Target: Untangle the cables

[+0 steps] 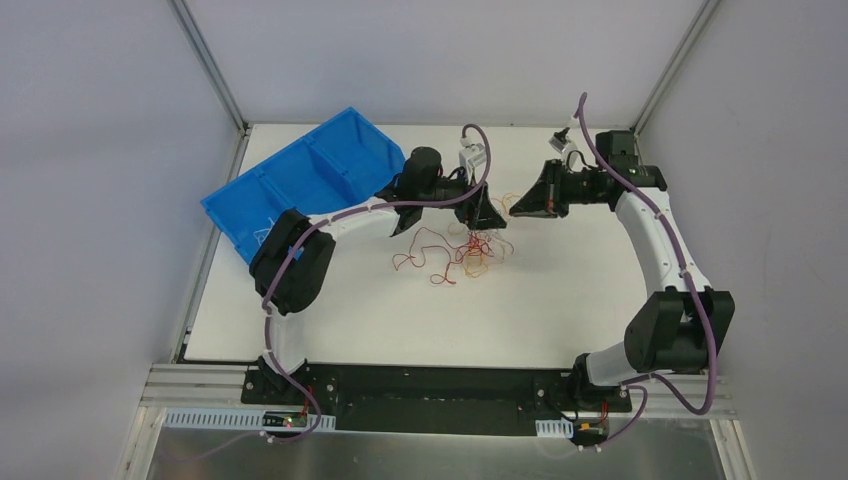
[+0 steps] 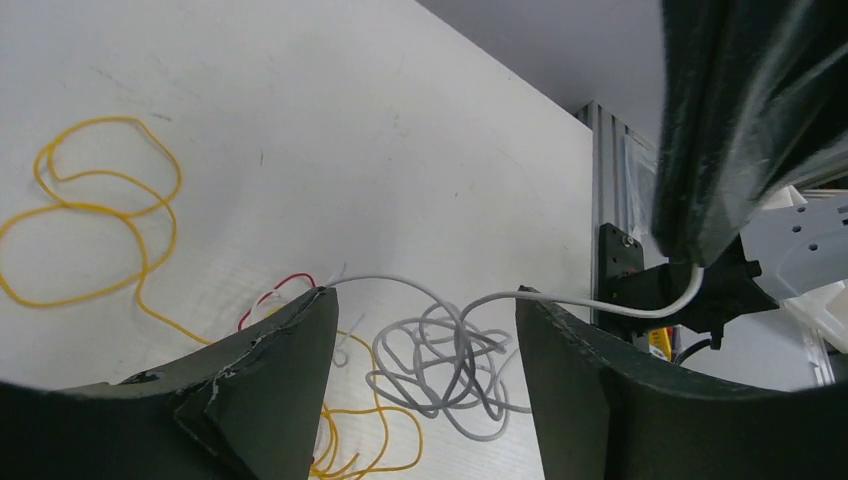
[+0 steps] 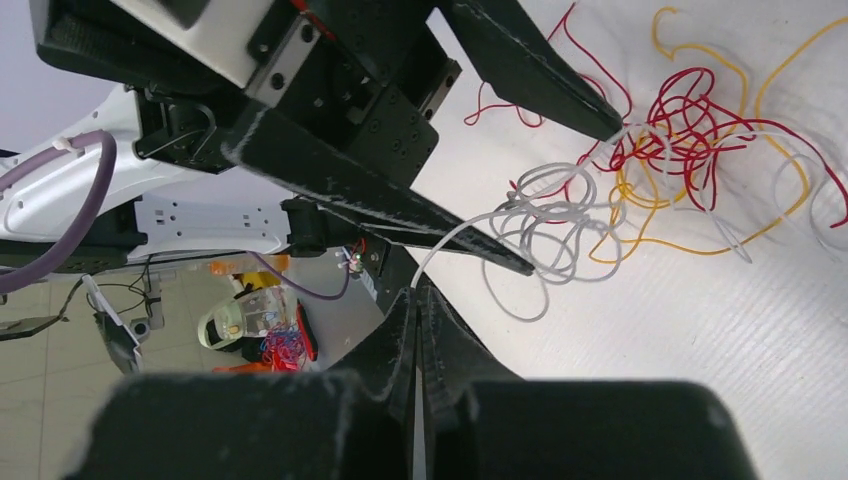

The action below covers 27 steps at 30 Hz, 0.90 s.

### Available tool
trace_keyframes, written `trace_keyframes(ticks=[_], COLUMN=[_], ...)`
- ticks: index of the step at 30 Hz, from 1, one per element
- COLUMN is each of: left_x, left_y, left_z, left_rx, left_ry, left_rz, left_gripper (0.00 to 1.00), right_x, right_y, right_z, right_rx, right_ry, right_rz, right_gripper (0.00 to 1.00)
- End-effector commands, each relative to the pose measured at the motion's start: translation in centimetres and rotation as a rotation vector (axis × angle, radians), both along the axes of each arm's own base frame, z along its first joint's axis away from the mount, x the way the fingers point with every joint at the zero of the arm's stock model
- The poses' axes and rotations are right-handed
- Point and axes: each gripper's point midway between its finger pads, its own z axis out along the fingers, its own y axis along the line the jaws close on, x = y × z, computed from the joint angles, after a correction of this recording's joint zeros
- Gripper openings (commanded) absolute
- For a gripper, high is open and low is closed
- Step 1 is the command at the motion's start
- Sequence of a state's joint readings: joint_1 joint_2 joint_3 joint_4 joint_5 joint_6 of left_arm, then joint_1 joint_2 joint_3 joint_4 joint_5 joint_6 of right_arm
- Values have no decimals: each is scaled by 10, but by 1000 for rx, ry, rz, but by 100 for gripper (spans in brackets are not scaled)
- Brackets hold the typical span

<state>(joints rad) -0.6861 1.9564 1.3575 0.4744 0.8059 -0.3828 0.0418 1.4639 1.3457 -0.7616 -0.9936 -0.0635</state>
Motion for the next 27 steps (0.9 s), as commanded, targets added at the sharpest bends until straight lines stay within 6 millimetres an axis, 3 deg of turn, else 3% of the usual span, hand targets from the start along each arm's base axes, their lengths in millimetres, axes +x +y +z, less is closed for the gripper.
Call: trace_keyframes(ticks=[1, 6, 12, 14, 17, 19, 21, 27], left_x=[-8, -11, -14, -14, -15, -17, -20, -24], left_y=[8, 19, 20, 18, 20, 26, 37, 83], left_z=[59, 54, 40, 37, 36, 36, 31, -15], left_rx=[-97, 4, 21, 15, 19, 22, 40, 145], left_ry=[-197, -250, -132, -93, -76, -70, -56, 24], left_rz=[-18, -24, -3, 5, 11, 20, 34, 87], left_gripper=[68, 52, 66, 56, 18, 5, 0, 0], right_x=[-6, -4, 2, 1, 4, 12, 22, 42], right_y=[6, 11, 16, 17, 15, 4, -9, -42], right_z=[27, 43, 67, 69, 71, 74, 80, 107], right_rx=[45, 105, 165, 168, 159, 150, 154, 175], right_ry=[-33, -39, -70, -69, -74, -85, -100, -163], right_rz=[22, 13, -13, -12, -31, -80, -136, -262], right_gripper=[0, 0, 0, 0, 0, 0, 0, 0])
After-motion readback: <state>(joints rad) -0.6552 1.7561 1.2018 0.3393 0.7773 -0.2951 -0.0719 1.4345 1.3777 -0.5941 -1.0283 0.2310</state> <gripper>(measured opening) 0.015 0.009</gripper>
